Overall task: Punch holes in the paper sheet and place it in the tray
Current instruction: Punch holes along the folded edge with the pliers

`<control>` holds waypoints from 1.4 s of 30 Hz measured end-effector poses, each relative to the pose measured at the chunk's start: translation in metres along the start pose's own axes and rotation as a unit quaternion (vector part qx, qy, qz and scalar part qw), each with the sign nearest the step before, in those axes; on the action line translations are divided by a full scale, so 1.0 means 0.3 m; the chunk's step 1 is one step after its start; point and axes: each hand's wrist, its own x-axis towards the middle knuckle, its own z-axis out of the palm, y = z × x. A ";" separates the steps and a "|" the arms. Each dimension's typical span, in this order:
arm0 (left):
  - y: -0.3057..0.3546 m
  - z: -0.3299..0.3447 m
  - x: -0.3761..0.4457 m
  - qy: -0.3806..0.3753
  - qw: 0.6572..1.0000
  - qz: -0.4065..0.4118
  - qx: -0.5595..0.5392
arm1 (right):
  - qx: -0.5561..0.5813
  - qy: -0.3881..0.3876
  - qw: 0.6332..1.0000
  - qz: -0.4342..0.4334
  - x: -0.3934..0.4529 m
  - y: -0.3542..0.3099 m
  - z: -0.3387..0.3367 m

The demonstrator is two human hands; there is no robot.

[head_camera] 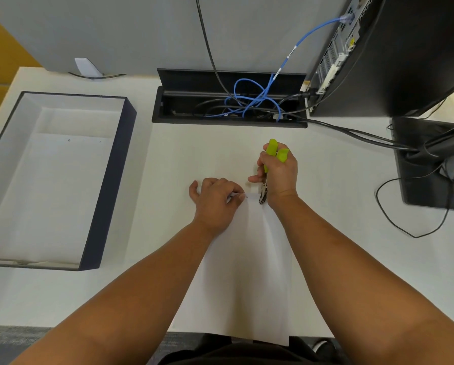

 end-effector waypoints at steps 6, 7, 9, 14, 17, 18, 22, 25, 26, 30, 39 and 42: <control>-0.001 0.000 -0.001 0.001 1.000 0.005 -0.003 | -0.039 0.004 0.999 -0.013 0.007 0.002 0.009; -0.003 0.000 -0.001 -0.001 1.000 0.006 -0.004 | -0.048 0.003 0.999 -0.017 0.008 0.003 0.011; -0.005 0.003 -0.001 -0.002 1.000 0.008 -0.003 | -0.064 0.000 0.998 -0.027 0.011 0.007 0.016; -0.004 0.000 -0.002 -0.001 1.000 0.010 0.003 | -0.066 0.002 0.997 -0.049 0.002 0.014 0.023; -0.001 0.000 -0.003 -0.001 1.000 0.006 0.003 | -0.059 0.006 0.997 -0.056 0.001 0.020 0.018; 0.000 0.000 -0.003 0.000 1.000 0.005 0.002 | -0.053 0.005 0.997 -0.057 0.000 0.021 0.017; -0.003 0.004 0.000 0.004 1.000 0.003 0.004 | -0.040 0.005 0.998 -0.056 0.000 0.026 0.013; -0.004 0.004 -0.001 0.005 1.000 0.005 0.001 | -0.043 0.002 0.997 -0.061 0.002 0.023 0.019; -0.004 0.003 -0.001 0.004 1.000 0.005 0.002 | -0.042 0.001 0.997 -0.064 0.002 0.023 0.021; 0.004 -0.003 -0.006 -0.002 1.000 0.007 0.027 | -0.039 -0.005 0.996 -0.080 0.003 0.033 0.025; 0.084 0.026 -0.018 -0.013 0.994 0.058 0.096 | -0.064 0.000 0.994 -0.090 0.003 0.046 0.031; 0.078 0.034 -0.016 -0.006 0.995 0.061 0.075 | -0.079 -0.001 0.992 -0.094 0.008 0.048 0.033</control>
